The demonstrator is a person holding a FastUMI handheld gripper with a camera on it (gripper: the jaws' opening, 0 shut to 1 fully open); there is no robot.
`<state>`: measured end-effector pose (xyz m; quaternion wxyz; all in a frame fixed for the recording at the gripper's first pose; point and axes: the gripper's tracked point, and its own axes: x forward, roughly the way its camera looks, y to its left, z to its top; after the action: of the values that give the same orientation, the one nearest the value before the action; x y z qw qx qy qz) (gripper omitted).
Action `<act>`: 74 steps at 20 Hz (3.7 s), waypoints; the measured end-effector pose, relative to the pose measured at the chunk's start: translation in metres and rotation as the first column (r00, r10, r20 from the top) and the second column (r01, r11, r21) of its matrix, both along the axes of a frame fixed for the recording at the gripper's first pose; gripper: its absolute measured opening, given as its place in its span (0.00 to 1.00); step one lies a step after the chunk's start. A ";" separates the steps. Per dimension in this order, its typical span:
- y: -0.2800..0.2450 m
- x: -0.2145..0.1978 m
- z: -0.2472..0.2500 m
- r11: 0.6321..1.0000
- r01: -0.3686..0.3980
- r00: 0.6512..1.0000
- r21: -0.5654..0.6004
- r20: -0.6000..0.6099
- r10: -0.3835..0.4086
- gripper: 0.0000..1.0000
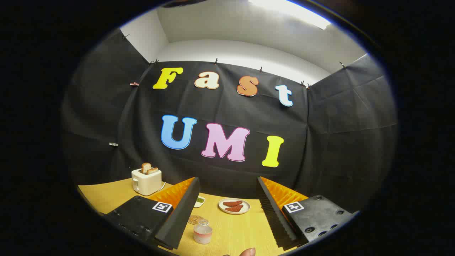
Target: Take the bottle from table, then pour the juice into the cup, finally place the bottle on the coaster
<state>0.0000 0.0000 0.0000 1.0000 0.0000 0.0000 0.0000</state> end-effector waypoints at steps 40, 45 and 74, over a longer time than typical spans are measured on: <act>0.064 0.026 -0.224 0.990 -0.061 0.976 0.123 -0.200 0.085 0.98; 0.074 0.038 -0.265 0.989 -0.048 0.971 0.139 -0.226 0.079 0.98; 0.055 0.086 -0.220 0.936 -0.020 0.938 -0.352 -0.331 -0.104 0.71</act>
<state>0.0861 0.0551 -0.2204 0.9681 -0.1780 0.1752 -0.0217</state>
